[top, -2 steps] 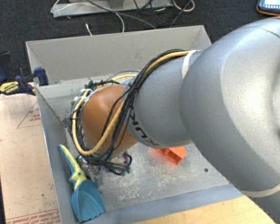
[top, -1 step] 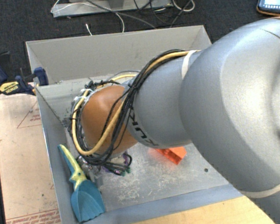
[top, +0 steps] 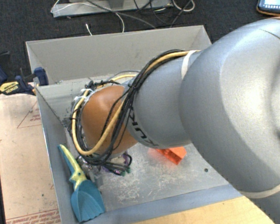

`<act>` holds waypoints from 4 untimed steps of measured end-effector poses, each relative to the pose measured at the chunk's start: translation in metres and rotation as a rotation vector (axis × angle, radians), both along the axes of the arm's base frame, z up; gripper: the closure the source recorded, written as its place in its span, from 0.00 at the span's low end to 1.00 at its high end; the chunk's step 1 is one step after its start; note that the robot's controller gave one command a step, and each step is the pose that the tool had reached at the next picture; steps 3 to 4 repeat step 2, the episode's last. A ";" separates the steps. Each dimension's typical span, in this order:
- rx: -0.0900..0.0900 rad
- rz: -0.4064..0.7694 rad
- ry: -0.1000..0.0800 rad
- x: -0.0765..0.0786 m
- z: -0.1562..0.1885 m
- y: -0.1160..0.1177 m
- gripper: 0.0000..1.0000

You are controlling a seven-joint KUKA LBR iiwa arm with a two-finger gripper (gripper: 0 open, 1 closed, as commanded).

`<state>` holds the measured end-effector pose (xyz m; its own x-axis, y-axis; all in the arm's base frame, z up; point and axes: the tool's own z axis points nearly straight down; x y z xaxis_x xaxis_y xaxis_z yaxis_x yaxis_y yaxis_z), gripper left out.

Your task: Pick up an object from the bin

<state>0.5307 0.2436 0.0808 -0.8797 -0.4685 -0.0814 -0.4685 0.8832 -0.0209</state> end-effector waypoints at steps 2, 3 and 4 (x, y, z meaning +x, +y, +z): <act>0.000 0.000 0.000 0.000 0.000 0.000 1.00; 0.000 0.000 0.000 0.000 0.000 0.000 1.00; 0.000 0.000 0.000 0.000 0.000 0.000 1.00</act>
Offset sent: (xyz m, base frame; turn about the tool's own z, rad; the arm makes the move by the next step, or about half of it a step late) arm 0.0000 0.0000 0.0000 0.0000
